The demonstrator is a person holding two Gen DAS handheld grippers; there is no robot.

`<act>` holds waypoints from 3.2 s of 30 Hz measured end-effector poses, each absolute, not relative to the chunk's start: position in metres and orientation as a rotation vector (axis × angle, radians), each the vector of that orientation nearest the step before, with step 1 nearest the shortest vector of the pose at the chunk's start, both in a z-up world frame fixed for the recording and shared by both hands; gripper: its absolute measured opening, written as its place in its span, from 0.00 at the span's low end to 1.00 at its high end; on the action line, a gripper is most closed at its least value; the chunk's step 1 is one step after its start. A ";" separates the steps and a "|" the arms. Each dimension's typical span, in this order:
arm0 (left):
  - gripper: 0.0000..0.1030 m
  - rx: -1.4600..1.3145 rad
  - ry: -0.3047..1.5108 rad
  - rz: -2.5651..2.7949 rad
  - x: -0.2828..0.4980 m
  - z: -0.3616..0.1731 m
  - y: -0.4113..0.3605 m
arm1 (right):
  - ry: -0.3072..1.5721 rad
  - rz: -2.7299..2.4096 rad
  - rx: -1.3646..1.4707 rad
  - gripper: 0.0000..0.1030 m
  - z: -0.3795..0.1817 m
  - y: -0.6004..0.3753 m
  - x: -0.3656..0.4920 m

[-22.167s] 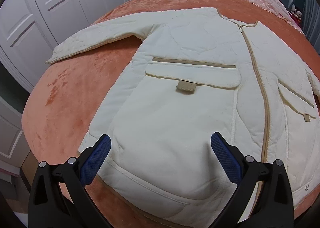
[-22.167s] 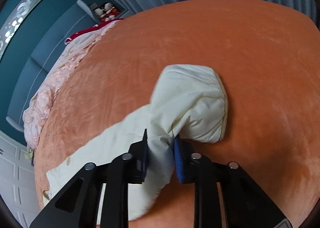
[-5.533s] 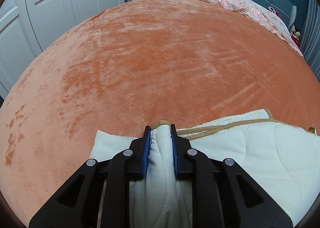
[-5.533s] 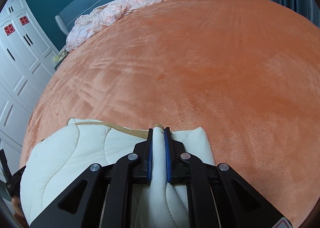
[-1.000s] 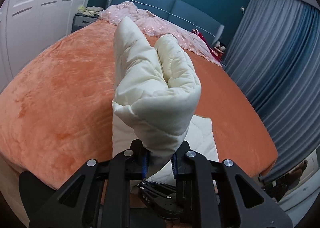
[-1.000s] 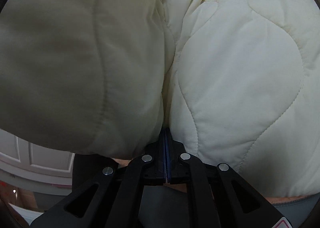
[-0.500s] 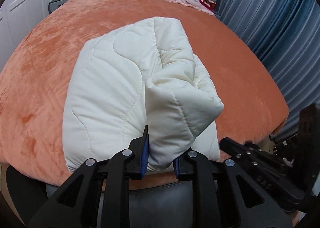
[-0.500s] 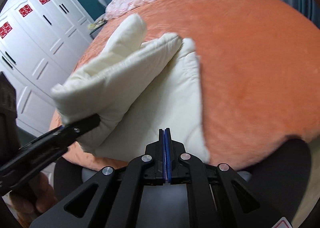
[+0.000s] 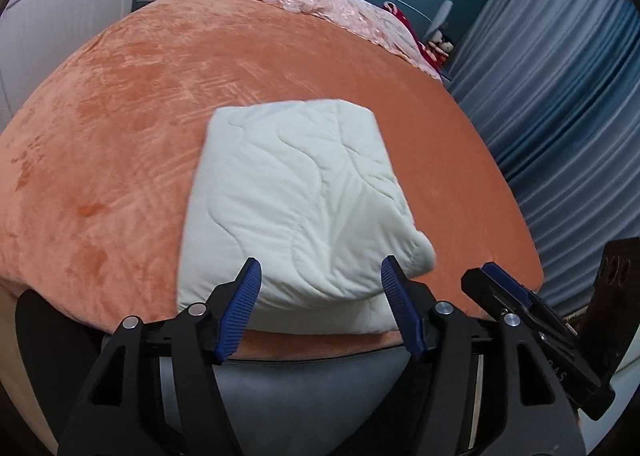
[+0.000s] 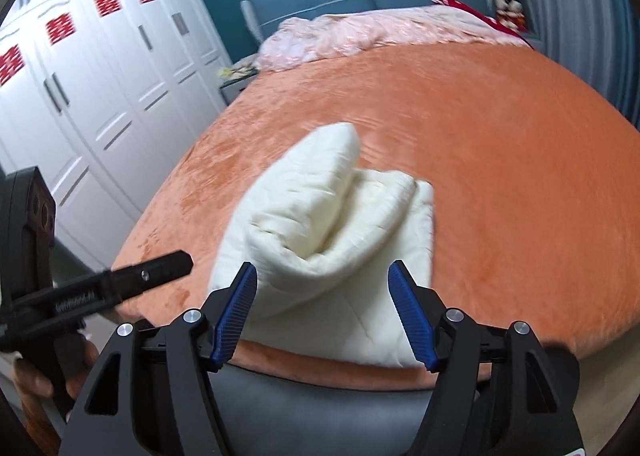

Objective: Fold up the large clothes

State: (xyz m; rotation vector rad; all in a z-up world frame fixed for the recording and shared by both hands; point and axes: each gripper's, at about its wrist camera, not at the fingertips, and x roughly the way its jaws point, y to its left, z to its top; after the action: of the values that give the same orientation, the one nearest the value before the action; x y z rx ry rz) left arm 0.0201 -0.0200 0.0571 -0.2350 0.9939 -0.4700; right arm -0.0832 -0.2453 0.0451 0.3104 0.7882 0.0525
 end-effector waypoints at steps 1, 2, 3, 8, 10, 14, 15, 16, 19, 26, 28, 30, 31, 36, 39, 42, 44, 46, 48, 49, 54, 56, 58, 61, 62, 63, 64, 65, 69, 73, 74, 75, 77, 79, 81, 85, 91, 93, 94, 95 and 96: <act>0.58 -0.231 0.989 -0.428 0.025 0.056 -0.011 | 0.791 0.064 0.295 0.66 0.047 -0.239 -0.077; 0.58 -0.224 0.995 -0.392 0.030 0.053 -0.005 | 0.798 0.077 0.282 0.66 0.049 -0.233 -0.071; 0.58 -0.221 1.010 -0.365 0.035 0.049 -0.001 | 0.805 0.090 0.269 0.66 0.049 -0.226 -0.064; 0.58 -0.248 1.085 -0.322 0.047 0.025 0.010 | 0.882 0.073 0.237 0.56 0.035 -0.205 -0.037; 0.58 -0.237 1.094 -0.329 0.046 0.021 0.008 | 0.920 0.082 0.285 0.31 0.027 -0.211 -0.034; 0.58 -0.198 1.102 -0.352 0.042 0.014 -0.006 | 0.915 0.098 0.406 0.16 0.024 -0.233 -0.047; 0.58 -0.185 1.106 -0.355 0.041 0.011 -0.009 | 0.911 0.083 0.410 0.15 0.022 -0.237 -0.052; 0.57 -0.175 1.110 -0.362 0.041 0.009 -0.013 | 0.908 0.061 0.415 0.14 0.021 -0.242 -0.059; 0.56 -0.145 1.128 -0.375 0.038 0.000 -0.025 | 0.924 0.012 0.466 0.14 0.009 -0.258 -0.076; 0.56 -0.040 1.174 -0.358 0.030 -0.025 -0.054 | 0.996 -0.046 0.527 0.14 -0.028 -0.278 -0.092; 0.56 -0.009 1.177 -0.344 0.029 -0.031 -0.059 | 1.015 -0.057 0.514 0.13 -0.036 -0.277 -0.091; 0.56 0.008 1.188 -0.333 0.029 -0.036 -0.062 | 1.037 -0.069 0.502 0.13 -0.045 -0.275 -0.090; 0.56 0.017 1.192 -0.328 0.030 -0.039 -0.063 | 1.051 -0.071 0.502 0.13 -0.051 -0.274 -0.089; 0.56 0.049 1.218 -0.310 0.031 -0.052 -0.067 | 1.095 -0.081 0.493 0.13 -0.072 -0.269 -0.086; 0.56 0.068 1.224 -0.301 0.030 -0.059 -0.069 | 1.114 -0.083 0.487 0.13 -0.083 -0.266 -0.085; 0.57 0.087 1.224 -0.293 0.028 -0.065 -0.072 | 1.131 -0.086 0.488 0.13 -0.092 -0.260 -0.081; 0.57 0.097 1.222 -0.291 0.027 -0.068 -0.074 | 1.139 -0.088 0.486 0.13 -0.098 -0.254 -0.077; 0.58 0.106 1.222 -0.291 0.026 -0.070 -0.075 | 1.147 -0.091 0.478 0.13 -0.103 -0.251 -0.074; 0.58 0.108 1.222 -0.291 0.026 -0.072 -0.076 | 1.152 -0.092 0.471 0.13 -0.106 -0.246 -0.070; 0.58 0.101 1.219 -0.291 0.026 -0.073 -0.077 | 1.153 -0.091 0.466 0.13 -0.108 -0.243 -0.068; 0.59 0.107 1.212 -0.287 0.026 -0.080 -0.079 | 1.157 -0.091 0.449 0.12 -0.117 -0.237 -0.059; 0.59 0.111 1.204 -0.285 0.027 -0.082 -0.080 | 1.157 -0.094 0.440 0.11 -0.118 -0.235 -0.055; 0.59 0.110 1.196 -0.284 0.027 -0.085 -0.080 | 1.156 -0.093 0.425 0.11 -0.118 -0.231 -0.052; 0.59 0.108 1.194 -0.289 0.027 -0.084 -0.079 | 1.153 -0.080 0.447 0.12 -0.116 -0.232 -0.049; 0.59 0.109 1.201 -0.297 0.028 -0.082 -0.079 | 1.153 -0.069 0.470 0.13 -0.114 -0.234 -0.050; 0.59 0.098 1.211 -0.309 0.029 -0.077 -0.076 | 1.154 -0.062 0.499 0.14 -0.110 -0.237 -0.051; 0.59 0.077 1.219 -0.325 0.030 -0.069 -0.073 | 1.150 -0.055 0.537 0.16 -0.102 -0.241 -0.054; 0.59 0.041 1.221 -0.348 0.031 -0.060 -0.066 | 1.140 -0.049 0.569 0.19 -0.094 -0.245 -0.057; 0.59 -0.060 1.147 -0.371 0.046 -0.016 -0.042 | 1.053 -0.029 0.636 0.27 -0.053 -0.260 -0.062; 0.59 -0.108 1.085 -0.369 0.086 0.017 -0.038 | 0.956 -0.054 0.609 0.46 -0.015 -0.268 -0.035; 0.59 -0.117 1.071 -0.371 0.097 0.023 -0.041 | 0.929 -0.071 0.614 0.50 -0.008 -0.271 -0.026; 0.59 -0.118 1.059 -0.370 0.106 0.029 -0.045 | 0.900 -0.090 0.623 0.51 -0.001 -0.275 -0.015; 0.59 -0.108 1.040 -0.363 0.123 0.037 -0.053 | 0.850 -0.103 0.650 0.54 0.009 -0.283 0.004; 0.59 -0.104 1.042 -0.366 0.141 0.040 -0.061 | 0.822 -0.120 0.692 0.58 0.013 -0.291 0.028; 0.59 -0.103 1.055 -0.373 0.157 0.039 -0.071 | 0.831 -0.151 0.726 0.58 0.009 -0.297 0.053; 0.59 -0.070 1.088 -0.374 0.183 0.031 -0.098 | 0.925 -0.197 0.824 0.60 -0.019 -0.313 0.105; 0.59 -0.059 1.111 -0.390 0.192 0.018 -0.118 | 0.882 -0.207 0.760 0.11 -0.031 -0.300 0.102; 0.59 -0.052 1.118 -0.387 0.192 0.009 -0.122 | 0.842 -0.269 0.661 0.11 -0.027 -0.294 0.087; 0.59 -0.043 1.125 -0.386 0.194 0.003 -0.126 | 0.846 -0.287 0.656 0.11 -0.033 -0.296 0.086; 0.59 -0.031 1.137 -0.384 0.195 -0.005 -0.130 | 0.863 -0.299 0.660 0.10 -0.041 -0.300 0.086; 0.59 -0.022 1.146 -0.377 0.196 -0.012 -0.134 | 0.885 -0.311 0.659 0.10 -0.052 -0.306 0.088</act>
State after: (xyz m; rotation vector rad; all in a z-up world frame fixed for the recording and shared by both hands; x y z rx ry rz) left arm 0.1964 -0.1343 -0.0118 -0.0219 1.1465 -0.3769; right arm 0.0883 -0.3064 -0.0520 0.6594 0.8849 -0.3114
